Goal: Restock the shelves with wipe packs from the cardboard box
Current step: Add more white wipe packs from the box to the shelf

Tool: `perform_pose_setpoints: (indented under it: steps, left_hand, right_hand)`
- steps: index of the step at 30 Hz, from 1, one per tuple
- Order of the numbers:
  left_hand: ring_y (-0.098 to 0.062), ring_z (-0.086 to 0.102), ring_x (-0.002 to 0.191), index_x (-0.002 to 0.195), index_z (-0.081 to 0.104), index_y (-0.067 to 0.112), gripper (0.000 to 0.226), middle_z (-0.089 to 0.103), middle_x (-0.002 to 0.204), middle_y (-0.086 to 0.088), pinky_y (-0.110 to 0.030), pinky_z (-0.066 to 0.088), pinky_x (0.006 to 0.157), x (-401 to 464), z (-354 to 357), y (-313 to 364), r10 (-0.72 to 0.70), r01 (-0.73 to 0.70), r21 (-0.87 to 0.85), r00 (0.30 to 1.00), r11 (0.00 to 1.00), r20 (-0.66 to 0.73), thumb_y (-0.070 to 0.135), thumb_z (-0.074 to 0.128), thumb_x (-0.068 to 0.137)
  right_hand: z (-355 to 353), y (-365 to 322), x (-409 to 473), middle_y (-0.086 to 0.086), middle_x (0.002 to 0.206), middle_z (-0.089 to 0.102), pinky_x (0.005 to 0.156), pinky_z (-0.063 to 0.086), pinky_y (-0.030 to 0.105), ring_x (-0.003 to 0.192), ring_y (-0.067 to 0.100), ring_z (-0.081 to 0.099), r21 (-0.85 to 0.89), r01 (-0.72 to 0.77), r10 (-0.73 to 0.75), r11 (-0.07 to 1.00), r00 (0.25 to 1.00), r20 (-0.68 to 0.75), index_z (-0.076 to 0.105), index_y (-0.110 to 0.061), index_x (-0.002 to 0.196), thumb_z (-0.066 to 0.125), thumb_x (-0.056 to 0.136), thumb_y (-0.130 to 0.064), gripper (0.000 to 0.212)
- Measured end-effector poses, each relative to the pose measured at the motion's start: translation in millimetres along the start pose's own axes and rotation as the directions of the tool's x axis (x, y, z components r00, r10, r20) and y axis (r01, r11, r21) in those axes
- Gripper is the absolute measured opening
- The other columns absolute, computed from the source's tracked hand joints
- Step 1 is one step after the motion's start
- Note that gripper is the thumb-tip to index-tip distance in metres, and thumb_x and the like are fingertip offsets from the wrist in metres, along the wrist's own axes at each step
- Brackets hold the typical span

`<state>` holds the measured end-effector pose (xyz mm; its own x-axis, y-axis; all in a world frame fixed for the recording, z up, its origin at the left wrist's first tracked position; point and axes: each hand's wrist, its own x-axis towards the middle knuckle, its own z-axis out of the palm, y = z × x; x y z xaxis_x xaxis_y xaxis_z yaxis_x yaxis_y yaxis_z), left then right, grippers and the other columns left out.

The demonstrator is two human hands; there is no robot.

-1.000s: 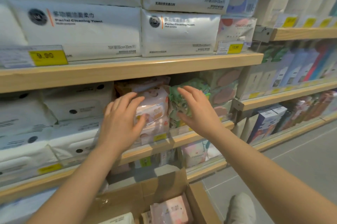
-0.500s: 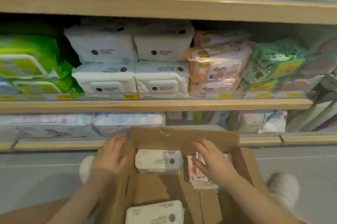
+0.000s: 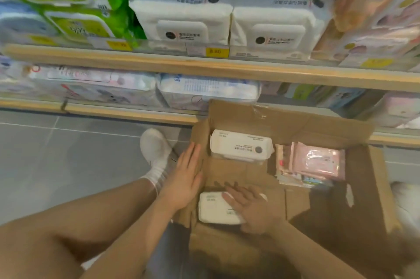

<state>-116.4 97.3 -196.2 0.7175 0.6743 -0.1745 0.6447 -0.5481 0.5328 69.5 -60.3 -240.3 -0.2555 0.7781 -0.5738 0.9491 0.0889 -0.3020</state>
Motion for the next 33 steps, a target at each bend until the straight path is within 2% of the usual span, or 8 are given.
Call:
perform_pose_setpoints:
  steps: [4, 10, 15, 17, 20, 24, 29, 33]
  left_hand:
    - [-0.013, -0.001, 0.144, 0.144, -0.015, 0.031, 0.07, -0.011, 0.157, 0.009, -0.026, 0.007, 0.113, 0, 3, -2, -0.003, 0.004, -0.044, 1.0, 0.999, 0.023, 0.026, 0.036, 0.098]
    - [-0.015, -0.001, 0.144, 0.148, -0.009, 0.023, 0.068, -0.009, 0.157, 0.004, -0.029, 0.01, 0.116, 3, -2, 1, -0.007, 0.007, -0.002, 0.999, 1.0, 0.043, 0.025, 0.037, 0.097]
    - [-0.023, 0.028, 0.137, 0.147, 0.021, 0.012, 0.062, 0.026, 0.153, -0.007, -0.048, 0.025, 0.111, 10, -14, 1, 0.053, -0.047, 0.276, 0.998, 0.96, -0.016, 0.035, 0.034, 0.091]
    - [-0.024, 0.042, 0.129, 0.141, 0.036, 0.01, 0.06, 0.042, 0.143, -0.008, -0.051, 0.027, 0.109, 18, -17, 9, 0.117, -0.104, 0.348, 0.993, 0.932, -0.017, 0.036, 0.033, 0.087]
    - [-0.023, 0.048, 0.125, 0.136, 0.045, 0.009, 0.058, 0.051, 0.136, -0.007, -0.048, 0.022, 0.113, 40, -15, 33, 0.214, -0.199, 0.398, 0.977, 0.896, 0.005, 0.034, 0.036, 0.084]
    - [-0.029, 0.054, 0.119, 0.13, 0.052, 0.009, 0.06, 0.056, 0.13, -0.013, -0.053, 0.037, 0.103, 70, 7, 60, 0.305, -0.33, 0.38, 0.944, 0.864, 0.126, 0.026, 0.067, 0.074]
    - [-0.029, 0.039, 0.13, 0.141, 0.038, 0.014, 0.069, 0.042, 0.143, -0.012, -0.042, 0.035, 0.105, 101, 30, 77, 0.213, -0.293, 0.368, 0.946, 0.882, 0.243, 0.03, 0.065, 0.08]
    - [-0.027, 0.021, 0.14, 0.147, 0.021, 0.018, 0.076, 0.024, 0.152, -0.009, -0.04, 0.022, 0.113, 120, 51, 66, 0.164, -0.297, 0.432, 0.933, 0.851, 0.32, 0.03, 0.061, 0.083]
  right_hand:
    - [7, -9, 8, 0.006, 0.159, -0.01, 0.117, -0.001, 0.049, 0.146, 0.029, -0.005, 0.017, -0.108, 0.108, 0.994, 0.994, 0.019, -0.014, -0.029, 0.148, 0.066, 0.083, -0.031, 0.103]
    - [-7, -18, 21, 0.01, 0.143, 0.034, 0.107, 0.028, 0.047, 0.128, 0.032, 0.038, 0.045, -0.222, 0.22, 0.974, 0.974, 0.044, 0.016, -0.02, 0.145, 0.069, 0.074, -0.031, 0.089]
    - [-23, 2, -9, -0.002, 0.129, 0.049, 0.092, 0.042, 0.038, 0.114, 0.023, 0.05, 0.226, -0.327, 0.352, 0.917, 0.933, -0.077, 0.023, -0.03, 0.138, 0.068, 0.07, -0.055, 0.086]
    - [-31, 14, -36, -0.005, 0.124, 0.051, 0.086, 0.044, 0.036, 0.111, 0.019, 0.051, 0.297, -0.381, 0.427, 0.876, 0.898, -0.109, 0.025, -0.033, 0.135, 0.065, 0.067, -0.067, 0.086]
    - [-52, 36, -78, -0.005, 0.122, 0.054, 0.075, 0.042, 0.029, 0.108, 0.017, 0.053, 0.404, -0.433, 0.531, 0.806, 0.831, -0.17, 0.023, -0.029, 0.138, 0.066, 0.068, -0.062, 0.088]
    - [-70, 68, -120, -0.002, 0.121, 0.054, 0.068, 0.039, 0.028, 0.104, 0.018, 0.056, 0.483, -0.539, 0.683, 0.69, 0.705, -0.189, 0.025, -0.024, 0.133, 0.068, 0.071, -0.055, 0.082]
    - [-73, 96, -150, -0.008, 0.119, 0.051, 0.068, 0.04, 0.026, 0.104, 0.017, 0.057, 0.623, -0.594, 0.83, 0.509, 0.531, -0.171, 0.003, -0.022, 0.146, 0.073, 0.066, -0.058, 0.111]
    - [-68, 113, -154, -0.005, 0.116, 0.057, 0.063, 0.042, 0.028, 0.098, 0.017, 0.058, 0.663, -0.602, 0.863, 0.446, 0.485, -0.14, 0.025, -0.025, 0.139, 0.075, 0.063, -0.059, 0.097]
